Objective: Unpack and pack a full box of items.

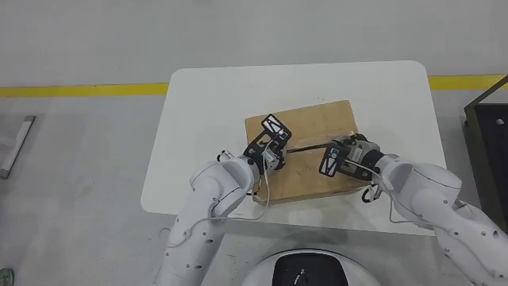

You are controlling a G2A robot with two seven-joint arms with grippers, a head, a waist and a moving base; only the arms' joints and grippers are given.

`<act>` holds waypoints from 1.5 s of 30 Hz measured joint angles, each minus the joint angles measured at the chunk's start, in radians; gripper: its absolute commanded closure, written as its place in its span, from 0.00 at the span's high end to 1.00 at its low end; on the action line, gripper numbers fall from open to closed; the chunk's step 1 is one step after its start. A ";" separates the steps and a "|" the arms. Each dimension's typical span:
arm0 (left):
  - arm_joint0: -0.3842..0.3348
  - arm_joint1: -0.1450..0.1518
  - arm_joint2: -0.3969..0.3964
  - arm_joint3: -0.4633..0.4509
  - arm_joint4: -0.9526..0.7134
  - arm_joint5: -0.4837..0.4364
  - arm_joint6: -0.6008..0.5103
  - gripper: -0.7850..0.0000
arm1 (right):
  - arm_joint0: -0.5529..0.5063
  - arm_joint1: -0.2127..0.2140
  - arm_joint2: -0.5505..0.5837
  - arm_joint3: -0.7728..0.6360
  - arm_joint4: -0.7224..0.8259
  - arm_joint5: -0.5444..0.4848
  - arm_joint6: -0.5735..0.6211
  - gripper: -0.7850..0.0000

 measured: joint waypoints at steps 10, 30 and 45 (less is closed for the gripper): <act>-0.011 0.004 0.004 0.010 -0.007 0.010 -0.001 0.00 | -0.011 -0.001 0.063 -0.029 0.037 -0.011 0.026 0.65; -0.022 0.011 0.023 0.016 -0.017 0.008 0.000 0.05 | -0.057 0.018 0.403 0.020 0.458 -0.060 0.103 0.31; 0.007 0.023 -0.008 -0.051 -0.047 0.024 0.013 1.00 | 0.048 0.015 0.357 0.234 1.410 -0.099 0.354 0.00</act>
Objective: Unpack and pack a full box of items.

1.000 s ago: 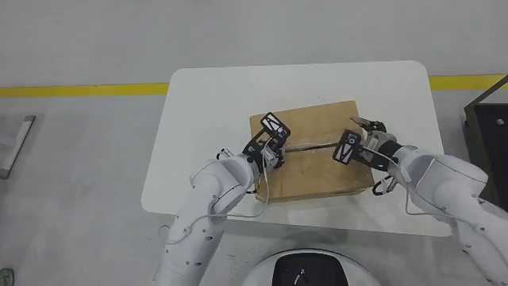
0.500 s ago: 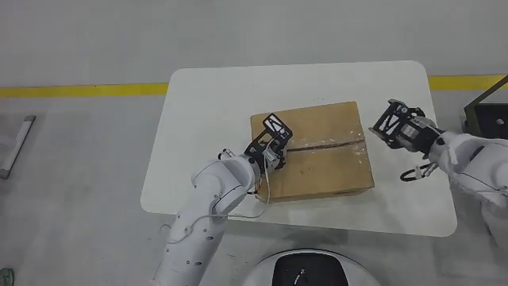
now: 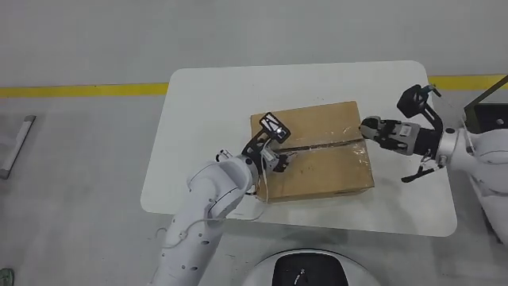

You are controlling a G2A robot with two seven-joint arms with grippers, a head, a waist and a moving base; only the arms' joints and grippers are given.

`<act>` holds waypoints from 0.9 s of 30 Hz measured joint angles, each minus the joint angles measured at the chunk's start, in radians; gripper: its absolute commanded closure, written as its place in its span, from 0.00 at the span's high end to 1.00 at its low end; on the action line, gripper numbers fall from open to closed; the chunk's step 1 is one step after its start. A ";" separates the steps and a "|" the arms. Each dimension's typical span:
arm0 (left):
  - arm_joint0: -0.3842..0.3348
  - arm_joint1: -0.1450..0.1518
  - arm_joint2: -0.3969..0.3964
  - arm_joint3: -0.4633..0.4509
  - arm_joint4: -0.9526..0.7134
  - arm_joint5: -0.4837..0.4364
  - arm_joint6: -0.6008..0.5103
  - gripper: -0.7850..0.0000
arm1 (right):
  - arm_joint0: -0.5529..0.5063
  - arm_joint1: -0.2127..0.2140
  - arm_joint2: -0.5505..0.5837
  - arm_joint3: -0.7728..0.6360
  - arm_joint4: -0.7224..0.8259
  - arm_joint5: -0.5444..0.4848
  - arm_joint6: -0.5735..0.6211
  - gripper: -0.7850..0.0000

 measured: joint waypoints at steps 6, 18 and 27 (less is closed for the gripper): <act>0.045 0.012 -0.060 -0.081 -0.019 0.024 0.009 1.00 | 0.065 -0.007 -0.084 0.054 0.067 0.001 0.001 0.00; 0.126 0.024 -0.156 -0.178 0.064 0.189 0.134 1.00 | 0.191 -0.049 -0.351 0.097 -0.017 -0.013 -0.095 0.00; 0.149 0.026 -0.165 -0.190 0.093 0.243 0.134 1.00 | 0.331 -0.104 -0.555 0.215 0.003 0.031 -0.134 0.00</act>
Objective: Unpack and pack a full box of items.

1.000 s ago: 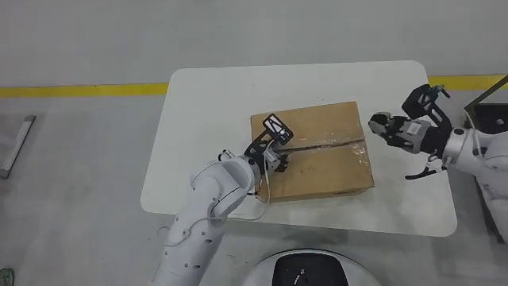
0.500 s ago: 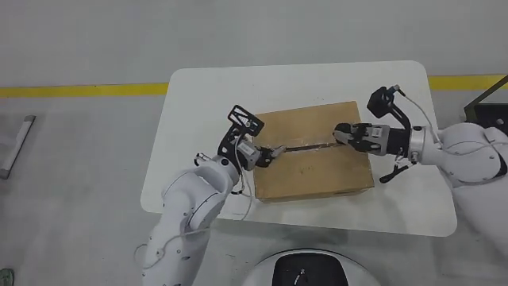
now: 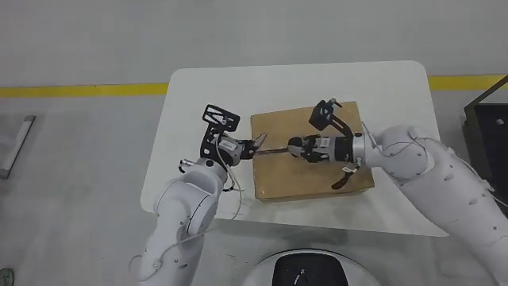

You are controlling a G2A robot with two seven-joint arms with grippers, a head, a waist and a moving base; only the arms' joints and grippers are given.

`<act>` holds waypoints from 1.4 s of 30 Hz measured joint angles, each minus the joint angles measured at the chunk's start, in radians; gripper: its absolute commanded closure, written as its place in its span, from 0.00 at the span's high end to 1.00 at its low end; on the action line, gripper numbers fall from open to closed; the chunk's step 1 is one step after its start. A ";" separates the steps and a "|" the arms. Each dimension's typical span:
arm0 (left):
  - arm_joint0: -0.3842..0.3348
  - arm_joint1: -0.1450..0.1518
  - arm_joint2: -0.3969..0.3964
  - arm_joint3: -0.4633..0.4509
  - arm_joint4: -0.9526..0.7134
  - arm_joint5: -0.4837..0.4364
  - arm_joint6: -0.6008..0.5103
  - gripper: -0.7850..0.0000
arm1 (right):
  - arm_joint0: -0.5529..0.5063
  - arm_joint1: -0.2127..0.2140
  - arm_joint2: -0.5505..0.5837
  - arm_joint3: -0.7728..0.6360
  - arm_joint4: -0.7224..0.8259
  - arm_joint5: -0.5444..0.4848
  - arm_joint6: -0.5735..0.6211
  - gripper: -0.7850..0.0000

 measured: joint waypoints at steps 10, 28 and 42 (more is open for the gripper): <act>-0.017 0.001 0.023 0.023 0.000 -0.021 -0.004 1.00 | 0.058 -0.015 -0.019 0.184 0.121 0.001 0.050 0.00; -0.095 -0.006 0.083 0.104 -0.005 -0.044 -0.003 1.00 | -0.052 0.056 0.210 0.188 0.227 -0.032 0.177 0.00; -0.124 -0.009 0.104 0.144 -0.012 -0.049 0.003 1.00 | -0.139 0.102 0.377 0.179 0.311 -0.057 0.212 0.03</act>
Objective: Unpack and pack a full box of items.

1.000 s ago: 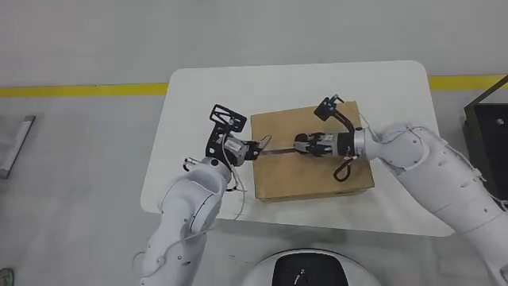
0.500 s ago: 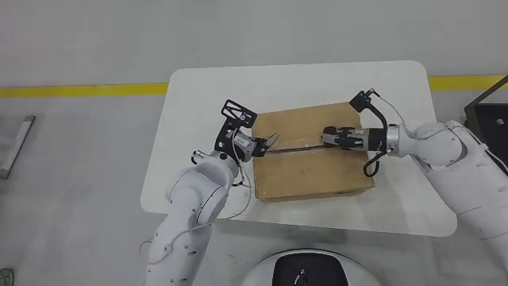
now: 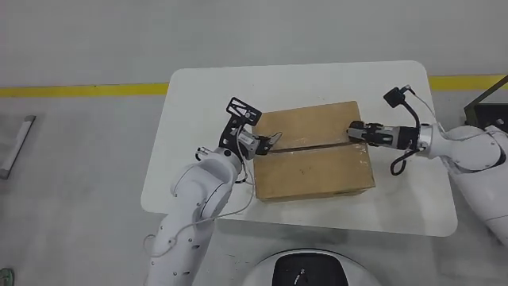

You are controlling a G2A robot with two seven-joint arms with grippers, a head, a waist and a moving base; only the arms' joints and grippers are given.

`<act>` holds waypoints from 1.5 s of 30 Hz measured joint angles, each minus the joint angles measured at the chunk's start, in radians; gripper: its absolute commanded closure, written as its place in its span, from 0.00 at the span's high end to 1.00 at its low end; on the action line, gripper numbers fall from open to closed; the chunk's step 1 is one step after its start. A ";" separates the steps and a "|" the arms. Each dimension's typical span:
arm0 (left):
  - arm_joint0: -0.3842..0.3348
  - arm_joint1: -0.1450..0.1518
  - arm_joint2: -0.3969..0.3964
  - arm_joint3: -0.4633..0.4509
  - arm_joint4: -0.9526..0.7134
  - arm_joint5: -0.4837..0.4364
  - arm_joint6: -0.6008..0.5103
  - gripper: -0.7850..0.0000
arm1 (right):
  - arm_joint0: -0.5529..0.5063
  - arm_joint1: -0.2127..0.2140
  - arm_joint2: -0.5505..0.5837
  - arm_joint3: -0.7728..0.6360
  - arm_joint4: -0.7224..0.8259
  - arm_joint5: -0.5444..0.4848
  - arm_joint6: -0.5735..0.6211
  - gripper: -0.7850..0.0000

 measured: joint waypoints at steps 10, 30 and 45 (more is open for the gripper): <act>-0.002 0.001 -0.002 -0.016 -0.001 0.003 -0.001 1.00 | -0.158 0.039 0.220 -0.016 -0.003 -0.022 -0.126 0.00; 0.031 0.009 -0.039 -0.058 0.030 0.024 -0.001 1.00 | -0.072 -0.025 -0.129 0.117 -0.031 -0.055 -0.105 0.00; 0.104 0.021 -0.150 -0.224 0.141 0.129 0.033 1.00 | -0.283 0.015 0.163 -0.370 -0.447 0.262 -0.589 0.00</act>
